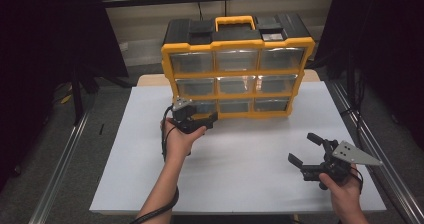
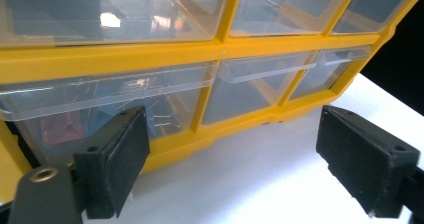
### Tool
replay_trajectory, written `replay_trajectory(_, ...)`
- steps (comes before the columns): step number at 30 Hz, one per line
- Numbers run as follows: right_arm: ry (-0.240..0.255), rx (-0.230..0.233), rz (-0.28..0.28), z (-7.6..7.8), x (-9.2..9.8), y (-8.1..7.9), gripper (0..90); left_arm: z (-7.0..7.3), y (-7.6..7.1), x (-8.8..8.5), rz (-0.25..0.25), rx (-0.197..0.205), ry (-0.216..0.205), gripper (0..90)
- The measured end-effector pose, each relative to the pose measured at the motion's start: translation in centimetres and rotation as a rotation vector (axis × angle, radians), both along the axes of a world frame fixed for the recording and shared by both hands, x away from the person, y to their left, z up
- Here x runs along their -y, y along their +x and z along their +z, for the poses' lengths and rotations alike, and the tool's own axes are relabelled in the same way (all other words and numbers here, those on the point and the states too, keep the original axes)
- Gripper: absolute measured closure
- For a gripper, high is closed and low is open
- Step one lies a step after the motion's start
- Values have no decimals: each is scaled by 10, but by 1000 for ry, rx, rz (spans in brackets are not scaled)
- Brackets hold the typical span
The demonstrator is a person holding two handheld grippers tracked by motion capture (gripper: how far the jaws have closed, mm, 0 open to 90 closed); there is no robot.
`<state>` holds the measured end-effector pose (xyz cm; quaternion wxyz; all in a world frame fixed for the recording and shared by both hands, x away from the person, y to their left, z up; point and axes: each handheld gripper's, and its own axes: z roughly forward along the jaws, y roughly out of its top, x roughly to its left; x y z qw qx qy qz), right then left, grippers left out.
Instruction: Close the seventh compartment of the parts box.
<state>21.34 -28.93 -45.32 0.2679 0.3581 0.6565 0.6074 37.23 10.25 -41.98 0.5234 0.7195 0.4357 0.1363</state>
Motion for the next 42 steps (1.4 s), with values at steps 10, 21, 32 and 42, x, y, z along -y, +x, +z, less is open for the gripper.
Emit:
replay_trajectory(10,0,3,-6,1,1,-2,16,-2,-8,-6,-39,2,2,75)
replay_trajectory(21,-1,5,-2,0,0,-2,16,-2,-17,-13,-77,8,20,49)
replay_trajectory(32,-3,6,-1,0,1,-2,17,-5,-26,-20,-100,25,6,37)
replay_trajectory(42,-2,3,-1,0,0,-2,16,-6,-34,-29,-122,57,19,35)
